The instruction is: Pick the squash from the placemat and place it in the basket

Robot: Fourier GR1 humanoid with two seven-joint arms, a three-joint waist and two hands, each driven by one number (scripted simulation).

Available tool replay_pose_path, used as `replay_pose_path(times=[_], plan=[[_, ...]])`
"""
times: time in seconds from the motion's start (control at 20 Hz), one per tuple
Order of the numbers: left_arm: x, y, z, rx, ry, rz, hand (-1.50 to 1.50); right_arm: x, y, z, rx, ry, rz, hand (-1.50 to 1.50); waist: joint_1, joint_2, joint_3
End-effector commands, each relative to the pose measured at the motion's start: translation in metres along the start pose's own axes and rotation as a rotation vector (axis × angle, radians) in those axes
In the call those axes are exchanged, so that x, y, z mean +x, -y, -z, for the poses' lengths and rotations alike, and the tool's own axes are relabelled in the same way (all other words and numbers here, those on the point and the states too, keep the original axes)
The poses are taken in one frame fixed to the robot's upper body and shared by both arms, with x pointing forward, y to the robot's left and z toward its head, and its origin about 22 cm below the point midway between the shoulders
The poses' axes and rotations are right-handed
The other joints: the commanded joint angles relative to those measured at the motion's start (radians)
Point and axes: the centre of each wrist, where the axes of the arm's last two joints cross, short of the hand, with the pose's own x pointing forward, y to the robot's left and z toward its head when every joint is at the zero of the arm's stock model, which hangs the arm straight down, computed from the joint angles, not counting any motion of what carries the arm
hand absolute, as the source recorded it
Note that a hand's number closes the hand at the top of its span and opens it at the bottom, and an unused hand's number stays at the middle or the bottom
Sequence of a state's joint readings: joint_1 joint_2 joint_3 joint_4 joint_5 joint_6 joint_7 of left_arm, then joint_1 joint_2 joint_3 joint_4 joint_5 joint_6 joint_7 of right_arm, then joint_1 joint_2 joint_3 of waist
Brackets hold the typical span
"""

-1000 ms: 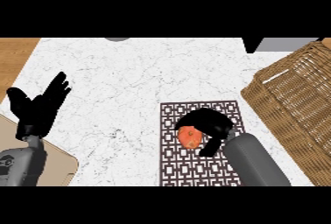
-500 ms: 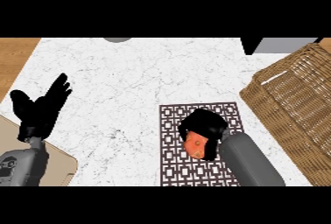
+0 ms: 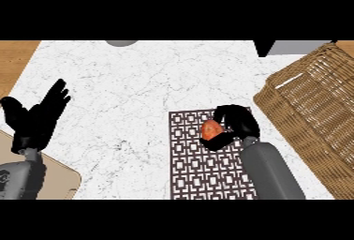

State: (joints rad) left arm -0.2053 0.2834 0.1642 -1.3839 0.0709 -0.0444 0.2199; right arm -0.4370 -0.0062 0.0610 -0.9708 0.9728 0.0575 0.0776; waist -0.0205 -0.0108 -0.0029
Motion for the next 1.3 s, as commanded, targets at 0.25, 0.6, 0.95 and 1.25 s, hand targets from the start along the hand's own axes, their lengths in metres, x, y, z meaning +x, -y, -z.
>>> replay_pose_path(times=[0.25,0.6,0.95,1.25], plan=[[0.009,0.032,0.008,-0.092,0.013,0.003,0.0,0.058,0.048,0.011,-0.51,-0.308,0.395,1.5,0.09,0.008,0.006],[0.008,0.03,0.014,-0.077,0.007,0.019,0.0,0.152,0.064,0.003,-0.854,-0.206,0.432,1.5,0.067,0.002,-0.001],[0.0,0.015,0.007,-0.05,-0.016,0.011,0.0,0.222,0.109,-0.007,-0.977,-0.357,0.38,1.5,0.037,-0.003,0.0],[0.012,0.008,0.012,-0.036,-0.004,0.002,0.0,0.242,0.142,-0.012,-1.065,-0.433,0.315,1.5,0.026,0.004,0.002]])
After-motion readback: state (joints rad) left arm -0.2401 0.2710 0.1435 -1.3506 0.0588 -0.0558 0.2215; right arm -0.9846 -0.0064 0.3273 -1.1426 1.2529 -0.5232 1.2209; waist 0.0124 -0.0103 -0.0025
